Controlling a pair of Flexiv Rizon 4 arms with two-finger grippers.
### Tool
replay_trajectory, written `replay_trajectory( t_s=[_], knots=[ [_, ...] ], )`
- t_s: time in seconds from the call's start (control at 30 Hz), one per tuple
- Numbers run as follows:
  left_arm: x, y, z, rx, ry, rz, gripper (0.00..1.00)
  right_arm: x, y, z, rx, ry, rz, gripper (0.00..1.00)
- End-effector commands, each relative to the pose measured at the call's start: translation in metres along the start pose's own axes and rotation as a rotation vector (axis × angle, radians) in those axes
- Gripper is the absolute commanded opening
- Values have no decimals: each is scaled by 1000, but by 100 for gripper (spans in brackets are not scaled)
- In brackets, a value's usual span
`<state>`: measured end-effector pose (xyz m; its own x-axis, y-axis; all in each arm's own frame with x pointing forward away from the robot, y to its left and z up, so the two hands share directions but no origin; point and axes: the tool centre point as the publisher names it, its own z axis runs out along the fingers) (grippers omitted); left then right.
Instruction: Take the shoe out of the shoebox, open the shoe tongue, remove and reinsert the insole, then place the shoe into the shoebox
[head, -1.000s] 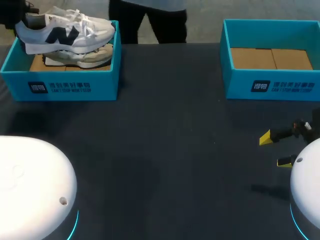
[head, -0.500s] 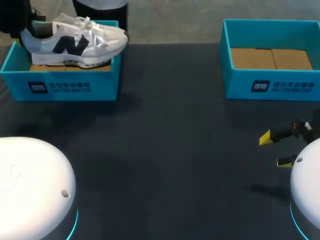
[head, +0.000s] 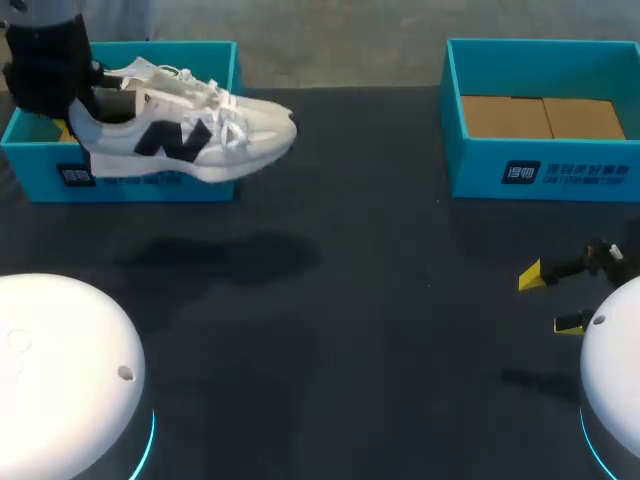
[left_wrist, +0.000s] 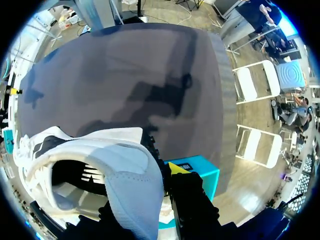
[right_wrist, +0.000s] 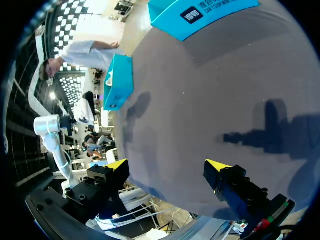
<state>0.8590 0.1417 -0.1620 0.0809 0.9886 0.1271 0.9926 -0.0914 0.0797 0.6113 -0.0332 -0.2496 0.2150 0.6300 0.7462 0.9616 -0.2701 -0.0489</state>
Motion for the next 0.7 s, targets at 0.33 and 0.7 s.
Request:
replay_trajectory(
  t_s=[0.33, 0.7],
  knots=[
    [-22, -42, -1, -134, 30, 28, 0, 0, -2, 0, -2, -3, 0, 100],
    [-25, -48, 1, -100, 18, 28, 0, 0, -2, 0, -2, -3, 0, 100]
  ],
)
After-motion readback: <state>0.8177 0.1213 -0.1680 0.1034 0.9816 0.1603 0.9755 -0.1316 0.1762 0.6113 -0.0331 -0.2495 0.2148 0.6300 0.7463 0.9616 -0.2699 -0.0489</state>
